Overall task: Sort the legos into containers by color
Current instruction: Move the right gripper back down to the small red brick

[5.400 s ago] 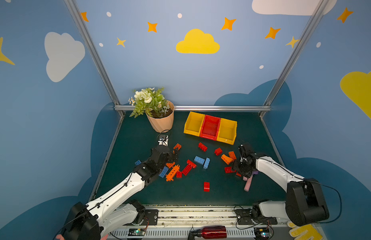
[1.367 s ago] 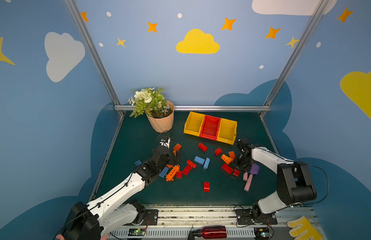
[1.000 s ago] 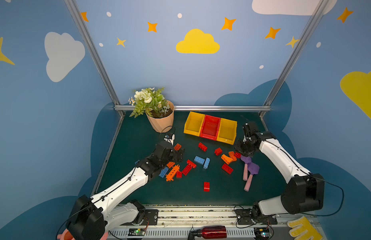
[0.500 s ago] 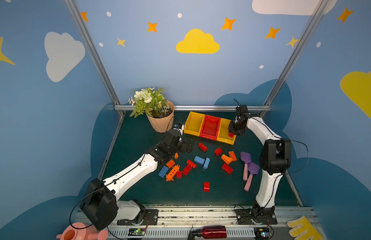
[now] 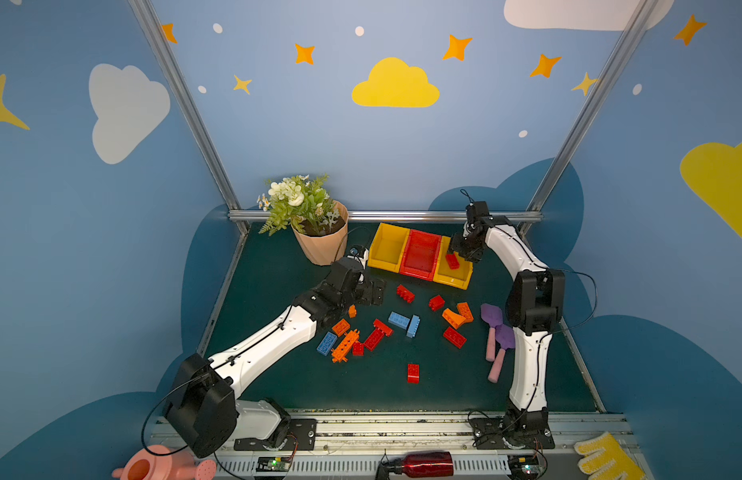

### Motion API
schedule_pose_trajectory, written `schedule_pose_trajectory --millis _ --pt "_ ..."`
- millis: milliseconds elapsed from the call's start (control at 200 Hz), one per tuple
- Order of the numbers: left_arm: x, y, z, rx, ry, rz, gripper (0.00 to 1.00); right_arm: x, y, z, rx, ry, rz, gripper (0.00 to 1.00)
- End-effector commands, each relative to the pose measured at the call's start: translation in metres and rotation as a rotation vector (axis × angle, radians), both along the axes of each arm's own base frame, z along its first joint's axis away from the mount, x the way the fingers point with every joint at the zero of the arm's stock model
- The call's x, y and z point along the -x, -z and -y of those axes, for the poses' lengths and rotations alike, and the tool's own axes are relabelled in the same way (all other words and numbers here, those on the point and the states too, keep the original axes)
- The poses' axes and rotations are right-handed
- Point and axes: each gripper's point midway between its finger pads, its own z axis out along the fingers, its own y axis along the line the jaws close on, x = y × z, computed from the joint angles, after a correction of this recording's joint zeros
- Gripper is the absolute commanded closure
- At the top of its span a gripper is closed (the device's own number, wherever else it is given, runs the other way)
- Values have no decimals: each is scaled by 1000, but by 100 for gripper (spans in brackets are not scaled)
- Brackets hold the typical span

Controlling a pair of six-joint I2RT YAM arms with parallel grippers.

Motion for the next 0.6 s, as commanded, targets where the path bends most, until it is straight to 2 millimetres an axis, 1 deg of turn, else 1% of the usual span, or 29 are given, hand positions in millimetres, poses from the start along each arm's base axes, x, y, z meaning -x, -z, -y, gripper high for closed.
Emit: schedule_pose_trajectory --millis 0,50,125,205,240,315,370,471,596 --pt "-4 -6 9 11 31 25 0 31 -45 -9 -12 -40 21 33" --pt "-5 -5 10 20 30 16 0 47 -51 -14 -10 -61 15 33" --pt "-3 -1 13 41 33 -9 0 75 -50 -23 3 -108 -6 30" --pt "1 5 15 61 37 -35 0 104 -38 -28 5 -134 -45 27" --pt "3 9 15 76 34 -50 0 116 -29 -31 -7 -147 -67 25" --pt "9 17 14 105 22 -77 0 136 -17 -42 -38 -186 -87 25" --pt "15 21 13 123 16 -92 0 145 -10 -50 -48 -222 -92 25" --pt "25 27 11 135 3 -106 0 151 1 -59 -24 -280 -99 25" --pt "38 29 8 125 -2 -106 0 144 12 -65 9 -331 -92 25"
